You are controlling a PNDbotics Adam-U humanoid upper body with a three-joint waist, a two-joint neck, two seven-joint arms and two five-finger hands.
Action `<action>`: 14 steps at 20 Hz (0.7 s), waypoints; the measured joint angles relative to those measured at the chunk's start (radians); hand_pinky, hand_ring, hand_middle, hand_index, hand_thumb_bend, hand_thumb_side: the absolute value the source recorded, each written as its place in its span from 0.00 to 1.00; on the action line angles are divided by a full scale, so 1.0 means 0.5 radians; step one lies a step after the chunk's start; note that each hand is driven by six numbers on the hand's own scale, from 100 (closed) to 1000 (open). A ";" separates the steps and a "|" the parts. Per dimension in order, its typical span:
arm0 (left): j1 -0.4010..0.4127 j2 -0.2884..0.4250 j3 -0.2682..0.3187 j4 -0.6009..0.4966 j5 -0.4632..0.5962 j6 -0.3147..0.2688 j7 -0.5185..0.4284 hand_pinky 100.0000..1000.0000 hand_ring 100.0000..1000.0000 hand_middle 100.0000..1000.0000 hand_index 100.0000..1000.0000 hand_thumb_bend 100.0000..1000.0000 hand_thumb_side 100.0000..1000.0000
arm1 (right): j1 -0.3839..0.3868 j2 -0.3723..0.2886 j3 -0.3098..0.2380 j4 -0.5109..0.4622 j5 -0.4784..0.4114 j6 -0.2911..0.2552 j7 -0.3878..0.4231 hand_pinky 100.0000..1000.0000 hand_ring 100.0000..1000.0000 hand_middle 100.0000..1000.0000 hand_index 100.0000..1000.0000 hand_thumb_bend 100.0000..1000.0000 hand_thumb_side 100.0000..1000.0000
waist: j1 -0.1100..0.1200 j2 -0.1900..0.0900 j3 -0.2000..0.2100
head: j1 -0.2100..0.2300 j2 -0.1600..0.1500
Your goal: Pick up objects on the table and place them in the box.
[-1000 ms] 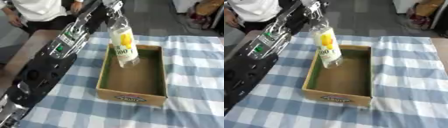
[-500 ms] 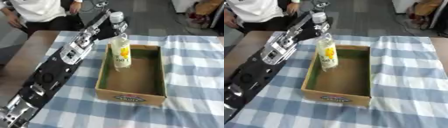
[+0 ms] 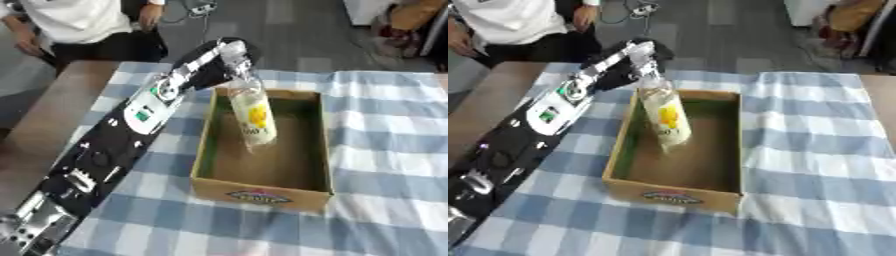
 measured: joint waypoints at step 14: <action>0.000 0.000 0.014 -0.014 0.000 -0.064 -0.178 0.89 0.89 0.93 1.00 0.69 0.93 | -0.008 0.000 0.000 0.000 -0.004 -0.004 0.004 0.07 0.22 0.16 0.30 0.00 0.89 | 0.003 0.000 0.000 | 0.000 0.000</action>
